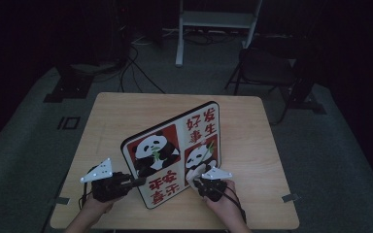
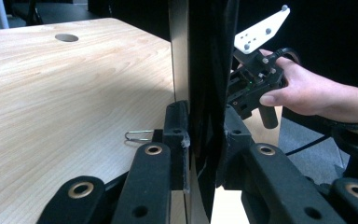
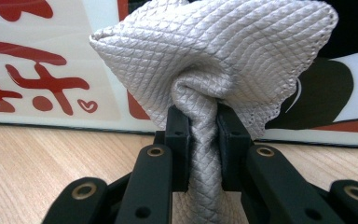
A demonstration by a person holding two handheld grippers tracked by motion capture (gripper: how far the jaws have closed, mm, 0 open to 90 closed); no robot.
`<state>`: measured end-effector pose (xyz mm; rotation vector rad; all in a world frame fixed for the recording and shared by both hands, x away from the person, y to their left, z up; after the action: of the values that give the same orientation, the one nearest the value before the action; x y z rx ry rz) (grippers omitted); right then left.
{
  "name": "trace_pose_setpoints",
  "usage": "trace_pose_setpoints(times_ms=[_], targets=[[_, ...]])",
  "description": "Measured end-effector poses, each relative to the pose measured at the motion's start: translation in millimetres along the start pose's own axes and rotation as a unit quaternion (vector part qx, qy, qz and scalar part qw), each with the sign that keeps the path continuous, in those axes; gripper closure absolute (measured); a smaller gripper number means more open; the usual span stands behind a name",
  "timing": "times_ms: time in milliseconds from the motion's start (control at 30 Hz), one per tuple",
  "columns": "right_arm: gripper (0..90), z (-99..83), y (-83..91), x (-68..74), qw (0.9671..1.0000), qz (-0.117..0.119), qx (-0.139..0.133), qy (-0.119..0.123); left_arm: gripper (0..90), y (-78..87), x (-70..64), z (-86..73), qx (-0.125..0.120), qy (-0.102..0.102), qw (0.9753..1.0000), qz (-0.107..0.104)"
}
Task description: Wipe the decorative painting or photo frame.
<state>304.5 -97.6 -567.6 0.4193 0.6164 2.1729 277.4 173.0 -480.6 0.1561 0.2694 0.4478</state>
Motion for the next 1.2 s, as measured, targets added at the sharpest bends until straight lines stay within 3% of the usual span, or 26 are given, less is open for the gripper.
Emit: trace_pose_setpoints(times_ms=[300, 533, 800, 1200], targets=[[77.7, 4.2, -3.2, -7.1, 0.9999, 0.0, 0.003, -0.01, 78.2, -6.4, 4.2, 3.1, 0.0, -0.001, 0.9999, 0.01], [77.8, 14.8, 10.5, -1.3, 0.9998, 0.011, -0.015, -0.008, 78.5, -6.0, 4.8, 2.6, 0.0, -0.001, 1.0, 0.01], [77.8, 64.4, 40.8, 6.0, 0.9957, 0.02, -0.09, -0.001, 78.5, -5.9, 4.5, 2.6, 0.001, -0.002, 1.0, 0.01], [77.8, 142.4, 75.2, 8.9, 0.9815, 0.015, -0.19, 0.015, 78.5, -6.0, 4.2, 2.6, 0.001, -0.004, 0.9999, 0.011]])
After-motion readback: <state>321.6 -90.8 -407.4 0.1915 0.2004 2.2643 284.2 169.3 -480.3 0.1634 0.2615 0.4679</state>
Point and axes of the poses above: each handheld gripper's, and its own axes: y roughly backward along the jaws, z roughly out of its top, x roughly to its left, the point moved 6 cm from there along -y, roughly forward along the jaws, and after that the axes turned 7 degrees about -x, right-handed, at the moved point
